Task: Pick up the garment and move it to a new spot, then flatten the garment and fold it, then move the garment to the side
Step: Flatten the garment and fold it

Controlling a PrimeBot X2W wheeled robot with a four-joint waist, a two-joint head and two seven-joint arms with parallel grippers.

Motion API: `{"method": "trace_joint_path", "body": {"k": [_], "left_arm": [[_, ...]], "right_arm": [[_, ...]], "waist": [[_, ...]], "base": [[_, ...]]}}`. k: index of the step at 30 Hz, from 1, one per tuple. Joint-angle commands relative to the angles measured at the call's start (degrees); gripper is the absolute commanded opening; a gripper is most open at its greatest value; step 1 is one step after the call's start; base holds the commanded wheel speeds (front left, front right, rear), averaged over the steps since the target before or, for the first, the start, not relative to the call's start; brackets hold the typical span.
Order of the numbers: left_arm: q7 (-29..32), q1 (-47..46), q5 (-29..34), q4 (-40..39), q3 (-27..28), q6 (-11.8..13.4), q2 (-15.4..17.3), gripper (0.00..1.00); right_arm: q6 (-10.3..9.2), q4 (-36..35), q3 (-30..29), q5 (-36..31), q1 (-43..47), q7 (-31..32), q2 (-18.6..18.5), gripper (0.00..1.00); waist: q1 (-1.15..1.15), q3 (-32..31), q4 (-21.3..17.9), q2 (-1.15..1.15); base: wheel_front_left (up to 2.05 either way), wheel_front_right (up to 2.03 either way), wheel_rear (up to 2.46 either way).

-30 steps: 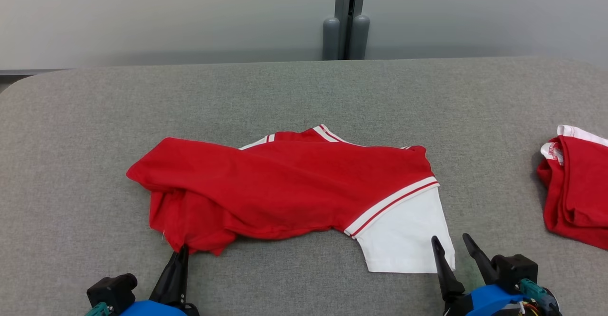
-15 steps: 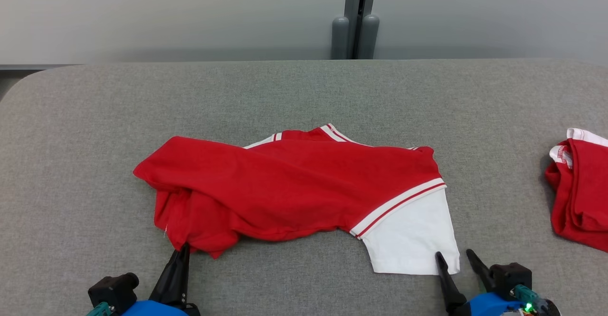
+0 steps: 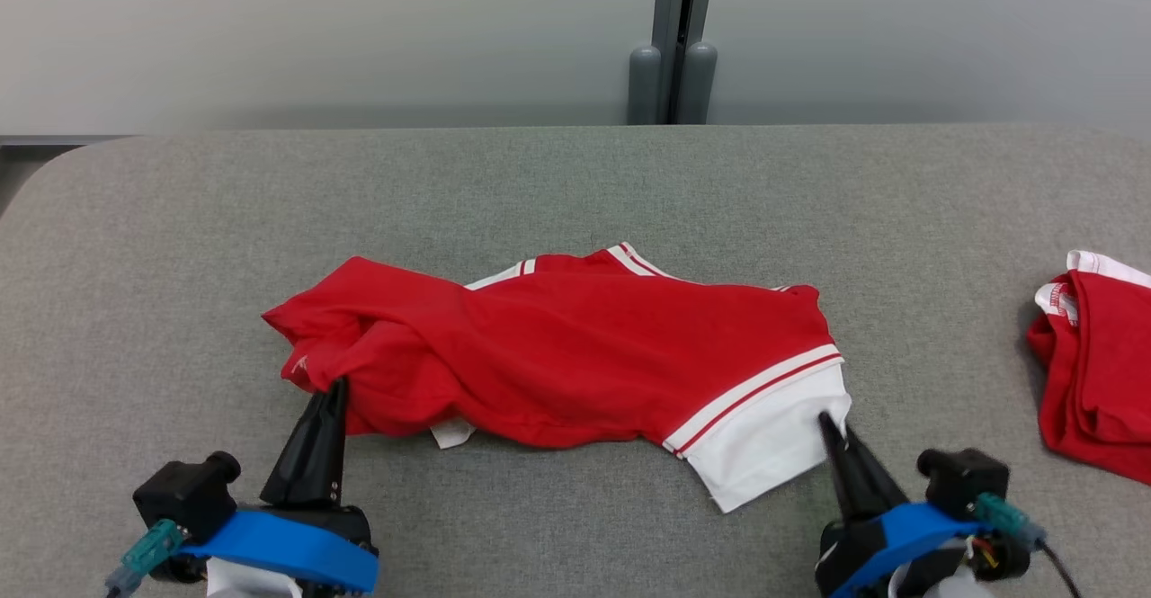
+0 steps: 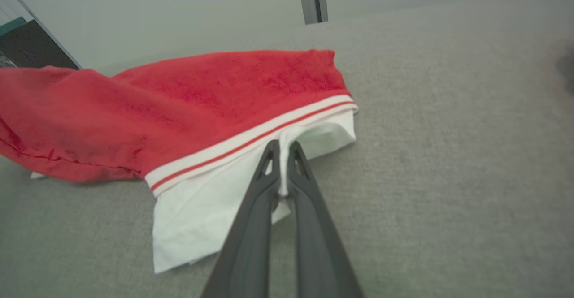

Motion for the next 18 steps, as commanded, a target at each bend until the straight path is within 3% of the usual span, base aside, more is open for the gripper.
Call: {"method": "trace_joint_path", "body": {"k": [1,10,18], "left_arm": [[-0.10,-1.61,0.98,-2.50,0.64,-0.10,0.87,0.00],[-0.10,-8.90,2.14,-13.13,1.09,-0.10,7.07,0.00],[-0.10,-19.46,-4.39,-14.41,0.92,-0.10,15.15,0.00]], "right_arm": [[0.05,-3.74,-1.95,1.80,-1.69,-0.10,-0.43,0.00],[0.05,-18.35,-9.05,4.20,-9.22,-0.10,-0.32,0.00],[0.05,-25.82,-10.47,3.35,-19.89,-0.10,-0.33,0.00]], "waist": [[0.00,-0.59,0.01,-0.02],[0.00,-3.83,0.28,-0.02],[0.00,-6.67,0.20,-0.02]], "base": [[0.00,0.00,0.00],[0.00,0.00,0.00],[0.00,0.00,0.00]]}}
